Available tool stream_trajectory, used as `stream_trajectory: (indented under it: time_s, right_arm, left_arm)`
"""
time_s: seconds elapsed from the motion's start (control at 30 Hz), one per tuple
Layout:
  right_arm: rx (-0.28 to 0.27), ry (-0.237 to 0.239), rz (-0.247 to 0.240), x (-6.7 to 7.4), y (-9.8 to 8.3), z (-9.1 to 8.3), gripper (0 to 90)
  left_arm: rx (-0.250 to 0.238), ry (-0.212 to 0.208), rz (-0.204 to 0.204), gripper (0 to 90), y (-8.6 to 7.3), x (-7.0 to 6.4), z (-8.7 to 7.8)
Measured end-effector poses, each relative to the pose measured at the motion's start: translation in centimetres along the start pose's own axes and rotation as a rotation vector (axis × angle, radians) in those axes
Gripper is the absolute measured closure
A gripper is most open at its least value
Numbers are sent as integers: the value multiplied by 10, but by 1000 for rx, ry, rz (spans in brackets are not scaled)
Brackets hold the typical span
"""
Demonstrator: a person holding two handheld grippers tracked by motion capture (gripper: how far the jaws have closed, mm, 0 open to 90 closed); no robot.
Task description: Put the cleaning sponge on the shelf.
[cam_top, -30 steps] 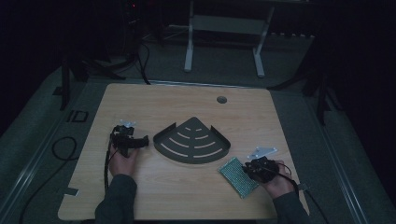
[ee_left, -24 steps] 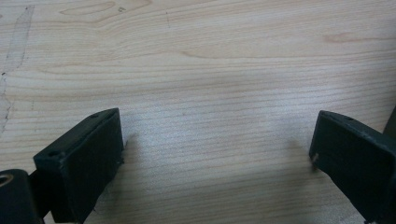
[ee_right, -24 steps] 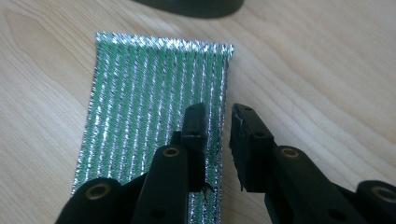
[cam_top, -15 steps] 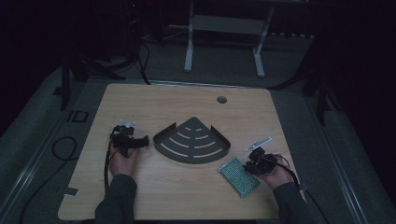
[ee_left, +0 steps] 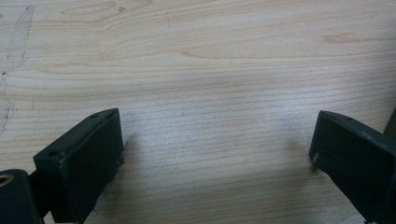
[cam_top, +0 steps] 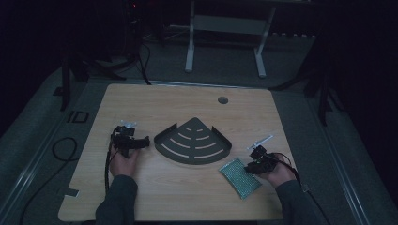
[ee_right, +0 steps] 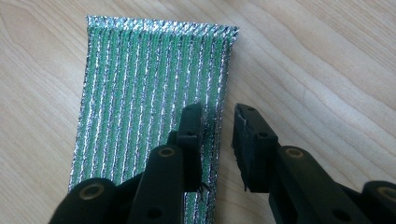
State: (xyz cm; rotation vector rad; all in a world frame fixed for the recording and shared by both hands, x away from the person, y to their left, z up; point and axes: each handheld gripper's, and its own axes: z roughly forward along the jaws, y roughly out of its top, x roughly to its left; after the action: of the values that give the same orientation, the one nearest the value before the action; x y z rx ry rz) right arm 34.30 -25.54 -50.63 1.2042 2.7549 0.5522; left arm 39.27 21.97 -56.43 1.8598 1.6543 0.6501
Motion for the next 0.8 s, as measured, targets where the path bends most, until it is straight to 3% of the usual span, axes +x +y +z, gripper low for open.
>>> stream_trajectory:
  time_s: [0.2, 0.37, 0.5, 0.8]
  right_arm:
    - [34, 15, 28, -2, 0, 4, 713]
    - [60, 75, 83, -10, 2, 7, 746]
    - [72, 97, 69, -10, 4, 8, 809]
    - [133, 29, -24, 2, 12, 7, 882]
  left_arm:
    - [0, 0, 0, 34, 0, 0, 0]
    - [0, 0, 0, 34, 0, 0, 0]
    - [0, 0, 0, 34, 0, 0, 0]
    - [0, 0, 0, 34, 0, 0, 0]
